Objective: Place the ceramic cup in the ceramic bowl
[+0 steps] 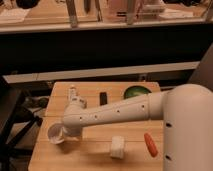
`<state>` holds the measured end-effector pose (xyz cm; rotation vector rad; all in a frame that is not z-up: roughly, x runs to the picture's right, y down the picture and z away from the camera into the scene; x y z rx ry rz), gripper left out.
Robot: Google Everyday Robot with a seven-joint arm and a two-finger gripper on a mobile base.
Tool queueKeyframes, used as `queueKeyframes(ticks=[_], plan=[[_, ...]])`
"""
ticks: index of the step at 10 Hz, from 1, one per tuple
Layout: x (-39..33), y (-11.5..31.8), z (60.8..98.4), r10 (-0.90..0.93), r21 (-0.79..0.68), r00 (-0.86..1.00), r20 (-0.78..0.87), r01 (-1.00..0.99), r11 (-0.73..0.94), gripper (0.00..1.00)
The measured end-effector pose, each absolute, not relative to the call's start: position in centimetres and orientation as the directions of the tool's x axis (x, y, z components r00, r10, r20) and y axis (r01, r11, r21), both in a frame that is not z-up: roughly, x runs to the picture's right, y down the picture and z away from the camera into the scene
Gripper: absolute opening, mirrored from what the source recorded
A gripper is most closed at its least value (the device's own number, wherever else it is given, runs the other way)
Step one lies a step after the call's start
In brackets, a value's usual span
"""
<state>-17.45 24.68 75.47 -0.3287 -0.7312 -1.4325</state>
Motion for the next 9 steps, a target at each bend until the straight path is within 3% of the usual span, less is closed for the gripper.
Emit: queueKeyframes(ticks=[2, 7, 9], plan=[[-17.3, 24.8, 75.4, -0.776, 0.221, -0.036, 0.630, 0.966, 0.135, 0.59], [-16.7, 24.2, 74.5, -0.774, 0.219, -0.020, 0.633, 0.964, 0.154, 0.09], [-15.4, 23.8, 74.2, -0.774, 0.212, -0.003, 0.634, 0.963, 0.169, 0.01]])
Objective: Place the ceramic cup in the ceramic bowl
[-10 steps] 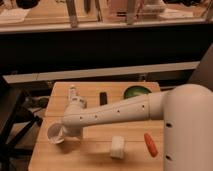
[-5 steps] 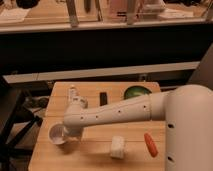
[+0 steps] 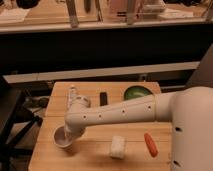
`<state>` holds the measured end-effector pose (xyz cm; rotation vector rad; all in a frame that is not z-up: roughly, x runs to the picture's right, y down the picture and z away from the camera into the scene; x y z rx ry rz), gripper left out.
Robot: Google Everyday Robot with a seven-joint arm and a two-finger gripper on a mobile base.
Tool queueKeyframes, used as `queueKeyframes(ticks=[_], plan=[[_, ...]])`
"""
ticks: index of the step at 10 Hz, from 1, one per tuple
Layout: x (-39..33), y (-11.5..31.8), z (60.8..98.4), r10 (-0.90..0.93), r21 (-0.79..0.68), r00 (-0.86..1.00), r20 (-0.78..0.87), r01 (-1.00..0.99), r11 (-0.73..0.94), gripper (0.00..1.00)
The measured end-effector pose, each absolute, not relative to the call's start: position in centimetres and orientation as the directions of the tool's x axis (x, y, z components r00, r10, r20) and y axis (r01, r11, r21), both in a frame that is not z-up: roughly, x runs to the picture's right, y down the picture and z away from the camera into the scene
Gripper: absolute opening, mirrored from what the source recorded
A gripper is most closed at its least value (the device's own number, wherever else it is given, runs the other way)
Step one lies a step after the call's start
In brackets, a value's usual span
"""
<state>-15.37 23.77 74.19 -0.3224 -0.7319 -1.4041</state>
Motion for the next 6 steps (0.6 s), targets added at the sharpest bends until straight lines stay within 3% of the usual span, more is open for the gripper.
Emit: queueKeyframes(ticks=[6], plan=[[-13.2, 22.3, 73.5, -0.769, 0.212, 0.010, 0.639, 0.959, 0.189, 0.01]])
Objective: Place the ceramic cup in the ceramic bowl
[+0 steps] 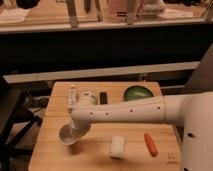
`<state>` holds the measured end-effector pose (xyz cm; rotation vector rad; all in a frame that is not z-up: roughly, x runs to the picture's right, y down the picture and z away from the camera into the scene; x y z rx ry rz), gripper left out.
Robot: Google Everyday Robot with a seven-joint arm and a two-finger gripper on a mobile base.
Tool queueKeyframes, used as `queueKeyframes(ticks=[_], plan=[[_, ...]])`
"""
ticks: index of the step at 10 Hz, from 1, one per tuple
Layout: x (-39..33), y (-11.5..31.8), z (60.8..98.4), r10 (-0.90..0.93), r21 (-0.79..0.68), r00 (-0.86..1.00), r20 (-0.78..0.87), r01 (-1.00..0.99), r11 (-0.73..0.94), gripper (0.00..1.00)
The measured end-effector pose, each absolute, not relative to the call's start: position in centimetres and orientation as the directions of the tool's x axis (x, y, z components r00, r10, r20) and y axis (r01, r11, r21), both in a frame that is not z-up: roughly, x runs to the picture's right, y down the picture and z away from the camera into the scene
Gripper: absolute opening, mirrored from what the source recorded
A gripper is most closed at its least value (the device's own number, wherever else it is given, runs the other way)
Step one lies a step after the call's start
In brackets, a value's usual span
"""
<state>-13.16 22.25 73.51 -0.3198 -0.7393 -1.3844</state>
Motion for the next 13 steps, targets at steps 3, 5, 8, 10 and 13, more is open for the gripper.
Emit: queueKeyframes(ticks=[3, 5, 8, 10, 13], plan=[[-12.2, 21.3, 73.1, -0.766, 0.213, 0.014, 0.642, 0.957, 0.197, 0.06], [-11.1, 20.6, 72.7, -0.761, 0.205, 0.032, 0.649, 0.955, 0.214, 0.06], [-9.5, 19.8, 72.3, -0.751, 0.192, 0.053, 0.658, 0.953, 0.235, 0.01], [-9.1, 19.2, 72.1, -0.744, 0.186, 0.069, 0.664, 0.949, 0.253, 0.00], [-7.1, 18.4, 72.0, -0.736, 0.168, 0.100, 0.670, 0.945, 0.281, 0.00]])
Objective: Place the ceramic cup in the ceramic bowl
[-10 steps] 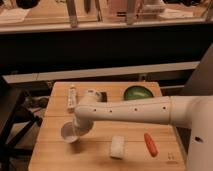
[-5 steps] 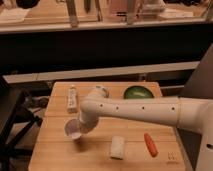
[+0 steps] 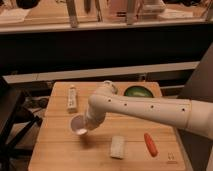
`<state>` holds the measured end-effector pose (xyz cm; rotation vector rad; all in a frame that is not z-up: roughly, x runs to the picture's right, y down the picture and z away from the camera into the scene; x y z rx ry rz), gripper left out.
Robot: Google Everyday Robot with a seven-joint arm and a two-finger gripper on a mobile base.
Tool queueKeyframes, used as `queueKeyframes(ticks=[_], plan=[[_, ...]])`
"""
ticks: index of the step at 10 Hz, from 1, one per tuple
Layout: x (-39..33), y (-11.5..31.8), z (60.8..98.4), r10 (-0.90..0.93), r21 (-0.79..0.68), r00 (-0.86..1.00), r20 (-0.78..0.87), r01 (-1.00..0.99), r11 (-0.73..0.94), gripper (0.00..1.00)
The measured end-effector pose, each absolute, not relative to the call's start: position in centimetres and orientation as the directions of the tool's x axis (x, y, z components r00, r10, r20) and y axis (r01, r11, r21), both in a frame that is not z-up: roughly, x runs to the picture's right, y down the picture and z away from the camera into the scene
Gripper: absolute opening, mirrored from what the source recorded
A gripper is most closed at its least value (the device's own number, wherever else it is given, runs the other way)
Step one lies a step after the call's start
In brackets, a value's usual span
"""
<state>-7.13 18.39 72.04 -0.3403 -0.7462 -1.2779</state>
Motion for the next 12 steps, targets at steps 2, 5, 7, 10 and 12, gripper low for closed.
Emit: queueKeyframes(ticks=[2, 5, 7, 10, 12], plan=[[-6.2, 17.9, 71.9, -0.731, 0.161, 0.118, 0.672, 0.941, 0.299, 0.00], [-4.8, 16.4, 72.5, -0.728, 0.152, 0.142, 0.671, 0.934, 0.322, 0.00], [-4.2, 15.9, 72.6, -0.723, 0.145, 0.158, 0.672, 0.930, 0.337, 0.00], [-2.1, 14.7, 72.8, -0.719, 0.134, 0.182, 0.671, 0.923, 0.360, 0.00], [-2.0, 14.0, 73.1, -0.715, 0.132, 0.190, 0.672, 0.920, 0.369, 0.00]])
